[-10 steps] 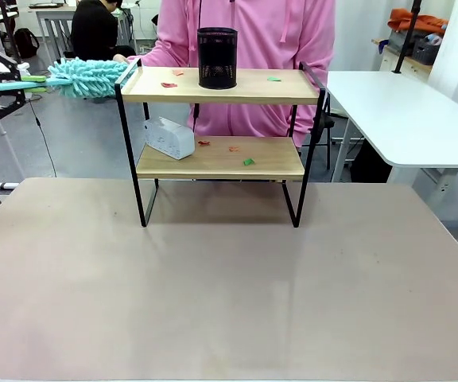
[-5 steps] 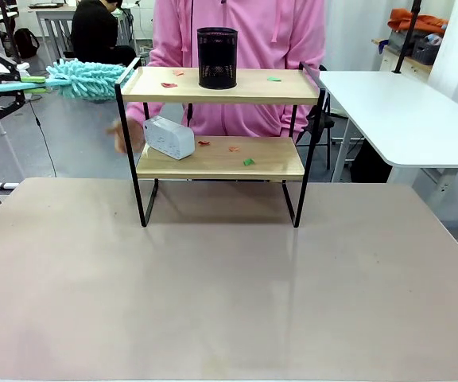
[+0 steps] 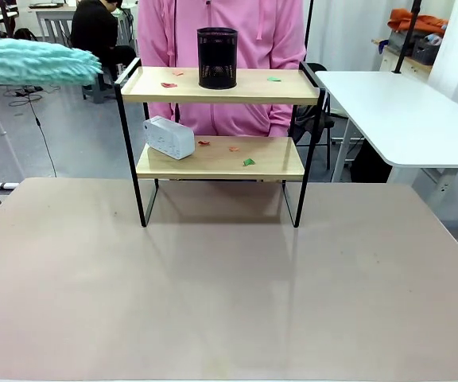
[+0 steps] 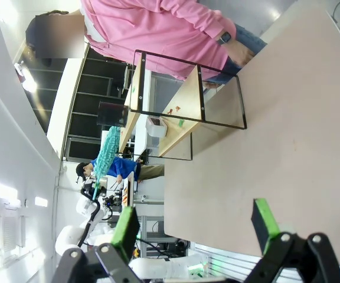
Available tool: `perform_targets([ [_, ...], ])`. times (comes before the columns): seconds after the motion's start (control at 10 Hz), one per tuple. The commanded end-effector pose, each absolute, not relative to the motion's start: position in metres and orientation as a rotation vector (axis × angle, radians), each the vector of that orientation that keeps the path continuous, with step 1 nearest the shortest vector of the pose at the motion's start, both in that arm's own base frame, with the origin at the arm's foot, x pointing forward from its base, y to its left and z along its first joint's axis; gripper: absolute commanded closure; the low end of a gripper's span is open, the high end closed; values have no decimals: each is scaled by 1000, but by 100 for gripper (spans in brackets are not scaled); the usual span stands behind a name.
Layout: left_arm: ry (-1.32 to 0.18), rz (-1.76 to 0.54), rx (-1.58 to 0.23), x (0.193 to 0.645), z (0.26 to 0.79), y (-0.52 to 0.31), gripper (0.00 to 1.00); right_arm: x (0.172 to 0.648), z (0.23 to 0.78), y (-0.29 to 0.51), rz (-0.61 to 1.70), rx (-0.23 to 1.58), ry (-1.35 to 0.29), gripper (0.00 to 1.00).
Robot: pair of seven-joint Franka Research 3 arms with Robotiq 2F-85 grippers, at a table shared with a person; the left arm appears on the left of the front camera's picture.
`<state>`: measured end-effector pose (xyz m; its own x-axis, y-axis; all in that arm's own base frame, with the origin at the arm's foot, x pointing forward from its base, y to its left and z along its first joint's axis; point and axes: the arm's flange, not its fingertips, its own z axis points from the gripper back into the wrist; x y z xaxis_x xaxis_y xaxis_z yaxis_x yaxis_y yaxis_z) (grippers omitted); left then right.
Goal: Clean the shelf.
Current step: Pick up the Duster from the human.
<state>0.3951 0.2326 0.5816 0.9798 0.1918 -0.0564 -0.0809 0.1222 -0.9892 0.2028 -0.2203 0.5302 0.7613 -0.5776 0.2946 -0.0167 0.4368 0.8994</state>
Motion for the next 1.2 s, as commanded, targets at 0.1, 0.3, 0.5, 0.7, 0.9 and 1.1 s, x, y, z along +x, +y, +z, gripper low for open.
perform_targets([
  [0.1, -161, 224, -1400, 352, 571, 266, 100, 205, 532, -221, -358, 1087, -667, 0],
  [0.3, -35, 237, -1304, 340, 532, 259, 100, 205, 532, -221, -358, 1087, -667, 0],
  [0.5, 52, 178, -1119, 339, 501, 248, 100, 205, 532, -221, -358, 1087, -667, 0],
  [0.7, 45, 239, -1222, 341, 508, 258, 100, 205, 532, -221, -358, 1087, -667, 0],
  [0.9, 45, 239, -1222, 341, 508, 258, 100, 205, 532, -221, -358, 1087, -667, 0],
  [1.1, 45, 239, -1222, 341, 508, 258, 100, 205, 532, -221, -358, 1087, -667, 0],
])
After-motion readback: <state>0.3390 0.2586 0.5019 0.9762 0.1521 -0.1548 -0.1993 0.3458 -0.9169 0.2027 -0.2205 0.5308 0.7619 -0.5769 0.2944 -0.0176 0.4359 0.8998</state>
